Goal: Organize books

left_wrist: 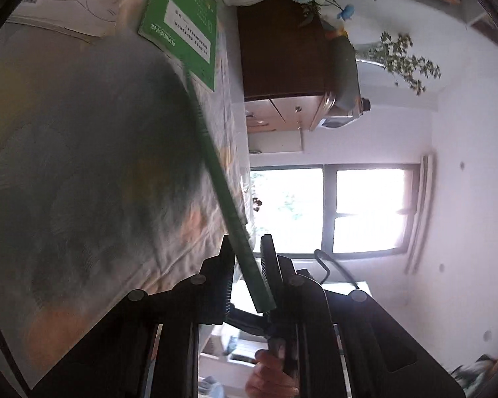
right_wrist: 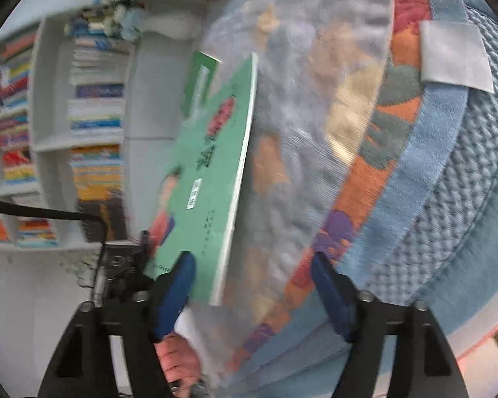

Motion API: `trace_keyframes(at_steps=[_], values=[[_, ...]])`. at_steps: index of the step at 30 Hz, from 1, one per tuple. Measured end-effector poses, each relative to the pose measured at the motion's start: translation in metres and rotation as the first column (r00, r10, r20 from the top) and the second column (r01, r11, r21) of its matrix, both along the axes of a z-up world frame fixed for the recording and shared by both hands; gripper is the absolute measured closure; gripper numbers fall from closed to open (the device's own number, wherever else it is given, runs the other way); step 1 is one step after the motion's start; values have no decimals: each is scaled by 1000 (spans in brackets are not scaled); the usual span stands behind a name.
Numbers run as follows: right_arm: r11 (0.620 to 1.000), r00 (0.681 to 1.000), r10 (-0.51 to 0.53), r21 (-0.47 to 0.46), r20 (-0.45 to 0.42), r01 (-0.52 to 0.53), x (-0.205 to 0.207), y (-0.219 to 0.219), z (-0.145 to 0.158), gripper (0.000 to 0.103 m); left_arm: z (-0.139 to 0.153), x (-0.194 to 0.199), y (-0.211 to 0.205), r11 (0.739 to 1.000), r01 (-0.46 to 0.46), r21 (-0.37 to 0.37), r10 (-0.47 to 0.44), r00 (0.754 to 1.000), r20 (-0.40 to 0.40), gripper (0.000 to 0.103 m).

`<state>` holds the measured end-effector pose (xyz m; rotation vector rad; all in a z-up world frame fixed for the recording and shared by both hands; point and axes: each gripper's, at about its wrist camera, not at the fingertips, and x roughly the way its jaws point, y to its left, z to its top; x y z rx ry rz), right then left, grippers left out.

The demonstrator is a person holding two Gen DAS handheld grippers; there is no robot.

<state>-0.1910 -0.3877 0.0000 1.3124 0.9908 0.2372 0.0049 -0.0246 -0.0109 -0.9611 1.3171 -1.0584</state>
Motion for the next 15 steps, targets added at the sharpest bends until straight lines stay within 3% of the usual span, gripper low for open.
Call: trace_keyframes(at_steps=[4, 5, 6, 8, 9, 11, 13, 15], values=[[994, 999, -31, 109, 35, 27, 20, 0, -4, 31, -5, 1, -1, 1000, 0, -22, -1, 999, -36, 91], [992, 999, -27, 122, 43, 21, 27, 2, -5, 42, -8, 1, -5, 1000, 2, -14, -3, 999, -33, 91], [992, 999, -18, 122, 46, 12, 34, 6, -4, 59, -9, 0, -5, 1000, 6, 5, -6, 1000, -27, 91], [996, 998, 12, 89, 59, -17, 47, 13, 2, 73, -8, -2, -6, 995, 19, 99, -22, 999, 25, 93], [999, 998, 27, 26, 48, -29, 51, 16, 7, 76, -4, 0, -11, 985, 33, 167, -44, 997, 64, 93], [980, 993, 109, -174, 46, -100, 64, 29, 25, 81, 7, -4, -18, 937, 53, 344, -126, 973, 193, 93], [915, 977, 209, -360, 33, -183, 72, 45, 43, 82, 16, -6, -22, 911, 63, 406, -178, 952, 251, 93], [774, 940, 341, -573, 16, -271, 80, 71, 66, 82, 23, -4, -19, 912, 50, 408, -175, 945, 276, 93]])
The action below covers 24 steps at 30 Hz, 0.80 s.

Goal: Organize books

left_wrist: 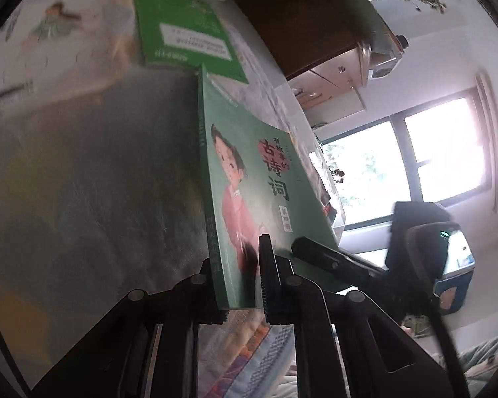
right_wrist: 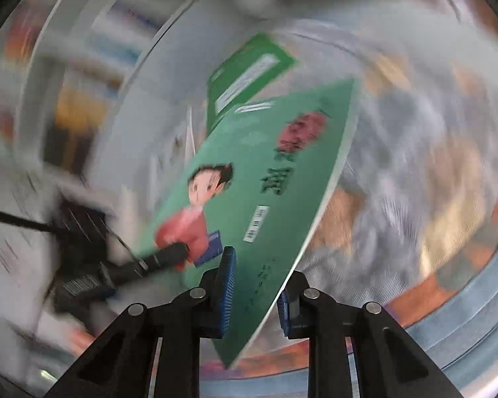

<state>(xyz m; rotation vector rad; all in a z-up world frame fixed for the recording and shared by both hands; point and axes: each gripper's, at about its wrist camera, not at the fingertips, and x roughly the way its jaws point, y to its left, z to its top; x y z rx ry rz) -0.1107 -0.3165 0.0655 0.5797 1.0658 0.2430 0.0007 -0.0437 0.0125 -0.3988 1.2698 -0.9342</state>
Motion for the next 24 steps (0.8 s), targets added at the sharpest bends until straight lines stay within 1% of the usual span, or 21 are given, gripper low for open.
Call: trace_keyframes(at_steps=[1, 2, 3, 5, 7, 8, 9, 12, 13, 14, 15, 16, 18, 19, 20, 21, 22, 23, 24], values=[[997, 999, 44, -64, 24, -43, 2, 9, 9, 82, -2, -1, 8, 1000, -7, -12, 7, 1000, 3, 93], [993, 996, 75, -94, 39, -71, 4, 15, 16, 82, 3, 1, 16, 999, -23, -42, 24, 1000, 5, 93], [990, 994, 99, -102, 54, -93, 6, 17, 23, 82, 7, 2, 22, 997, -32, -66, 33, 999, 9, 93], [988, 988, 127, -103, 88, -118, 9, 21, 38, 82, 18, 0, 34, 996, -41, -82, 44, 998, 34, 92], [979, 978, 170, -136, 120, -154, 11, 29, 55, 82, 29, -1, 44, 993, -60, -105, 66, 997, 48, 92], [972, 971, 196, -154, 136, -175, 14, 34, 63, 82, 36, -1, 58, 987, -88, -132, 96, 994, 52, 92], [967, 965, 217, -167, 149, -192, 14, 42, 69, 82, 41, -1, 68, 984, -108, -143, 117, 991, 59, 92], [945, 933, 300, -197, 197, -263, 25, 68, 88, 82, 61, -3, 108, 969, -191, -155, 209, 972, 109, 92], [934, 917, 336, -197, 214, -297, 32, 81, 96, 82, 66, -4, 120, 962, -222, -157, 241, 963, 117, 92], [927, 905, 360, -195, 225, -320, 40, 91, 99, 82, 72, -5, 139, 950, -271, -158, 292, 947, 132, 92], [918, 892, 386, -193, 234, -346, 47, 103, 103, 82, 75, -7, 152, 940, -302, -157, 324, 936, 140, 92], [901, 870, 428, -193, 246, -389, 55, 122, 107, 82, 78, -7, 164, 930, -334, -154, 356, 923, 147, 92], [875, 837, 482, -197, 260, -443, 68, 150, 111, 82, 85, -11, 198, 900, -410, -145, 432, 885, 173, 92], [853, 810, 521, -202, 269, -482, 79, 172, 112, 82, 88, -12, 209, 887, -440, -142, 460, 869, 183, 92], [837, 792, 546, -204, 273, -507, 86, 187, 113, 82, 91, -15, 230, 864, -484, -137, 503, 841, 197, 92], [822, 774, 569, -203, 278, -532, 91, 202, 114, 82, 92, -16, 241, 850, -511, -132, 527, 824, 207, 91], [805, 753, 593, -199, 283, -559, 99, 219, 114, 82, 94, -17, 257, 829, -544, -125, 558, 800, 219, 91], [784, 730, 620, -196, 288, -589, 106, 237, 115, 82, 95, -18, 264, 817, -563, -120, 575, 787, 224, 91], [768, 712, 639, -197, 289, -609, 113, 250, 114, 82, 95, -19, 280, 796, -594, -116, 603, 764, 228, 91]])
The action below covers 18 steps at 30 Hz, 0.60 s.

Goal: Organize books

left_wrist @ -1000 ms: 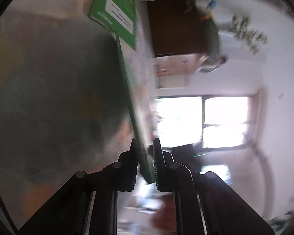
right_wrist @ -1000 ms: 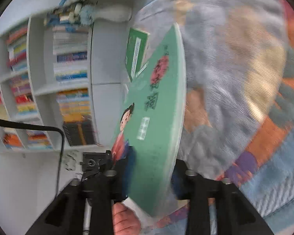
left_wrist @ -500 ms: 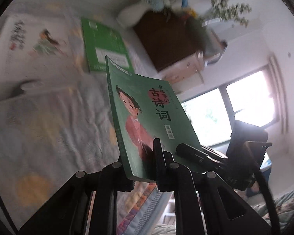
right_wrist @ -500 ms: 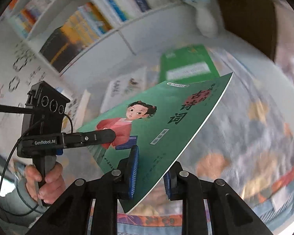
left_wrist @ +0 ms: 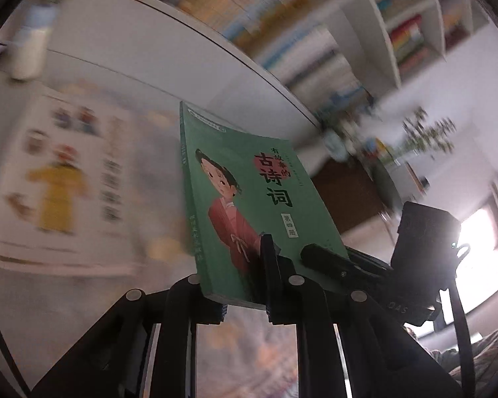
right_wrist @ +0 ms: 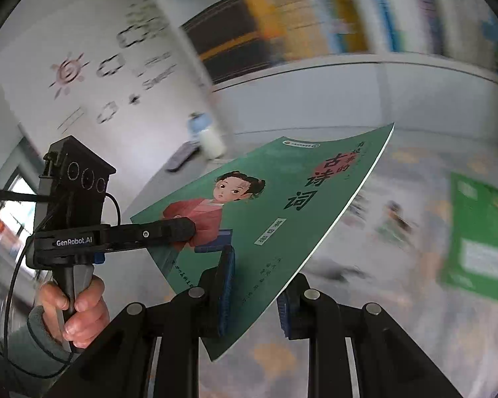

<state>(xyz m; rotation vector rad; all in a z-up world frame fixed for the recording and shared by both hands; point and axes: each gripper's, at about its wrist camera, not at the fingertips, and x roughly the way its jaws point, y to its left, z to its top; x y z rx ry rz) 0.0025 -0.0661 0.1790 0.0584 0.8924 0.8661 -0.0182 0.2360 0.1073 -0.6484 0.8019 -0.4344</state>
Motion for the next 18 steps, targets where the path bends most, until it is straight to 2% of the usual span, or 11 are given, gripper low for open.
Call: trace_keyframes(at_steps=[4, 9, 11, 18], values=[[994, 994, 105, 10, -7, -105, 25, 59, -8, 81, -2, 4, 40, 994, -109, 7, 109, 994, -11, 90], [979, 977, 203, 10, -59, -203, 62, 125, -38, 80, -27, 15, 80, 977, -207, 47, 210, 975, -68, 90], [975, 971, 223, 7, -90, -224, 71, 140, -52, 80, -36, 19, 86, 973, -224, 57, 229, 970, -82, 90], [970, 953, 237, 1, -191, -241, 96, 175, -95, 79, -67, 23, 106, 959, -282, 19, 282, 949, -143, 90]])
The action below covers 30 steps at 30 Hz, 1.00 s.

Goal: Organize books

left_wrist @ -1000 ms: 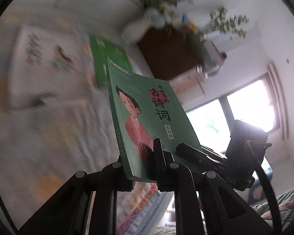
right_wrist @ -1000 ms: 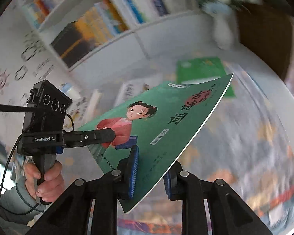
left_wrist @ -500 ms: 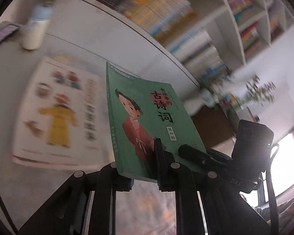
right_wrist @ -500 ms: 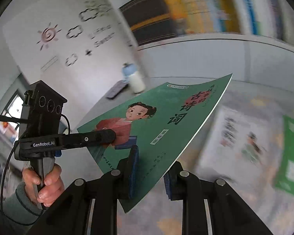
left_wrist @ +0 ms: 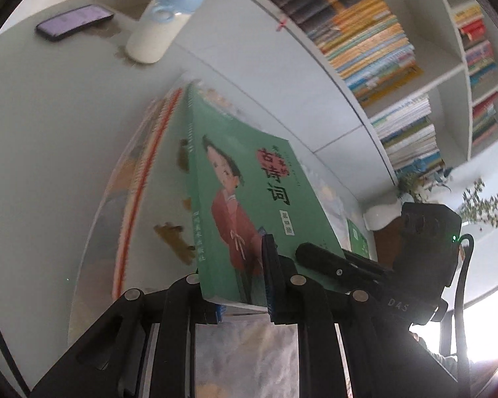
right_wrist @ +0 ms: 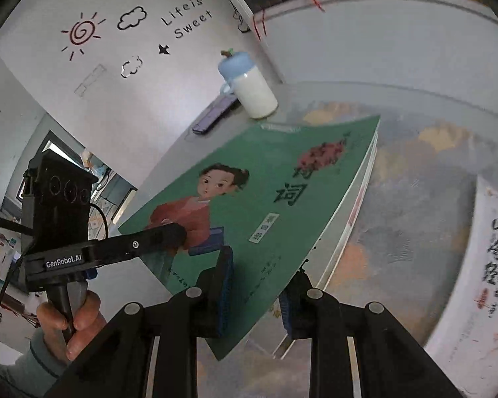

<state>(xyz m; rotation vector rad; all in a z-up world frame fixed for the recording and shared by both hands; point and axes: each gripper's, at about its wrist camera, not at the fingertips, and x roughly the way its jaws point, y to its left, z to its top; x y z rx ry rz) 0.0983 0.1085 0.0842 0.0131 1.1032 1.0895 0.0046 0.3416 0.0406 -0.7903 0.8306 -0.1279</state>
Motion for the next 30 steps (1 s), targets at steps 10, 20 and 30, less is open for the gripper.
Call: trace_keyframes(at_steps=[10, 20, 30], values=[[1000, 988, -2, 4, -152, 3, 7, 15, -36, 78, -19, -40, 37, 992, -120, -43, 118, 992, -45, 82], [998, 962, -55, 15, -266, 61, 6, 2, -37, 77, 28, -43, 42, 990, -126, 60, 127, 992, -5, 81], [940, 817, -249, 72, -520, 333, -29, -164, -62, 68, 66, 33, -70, 981, 178, 83, -182, 982, 46, 27]])
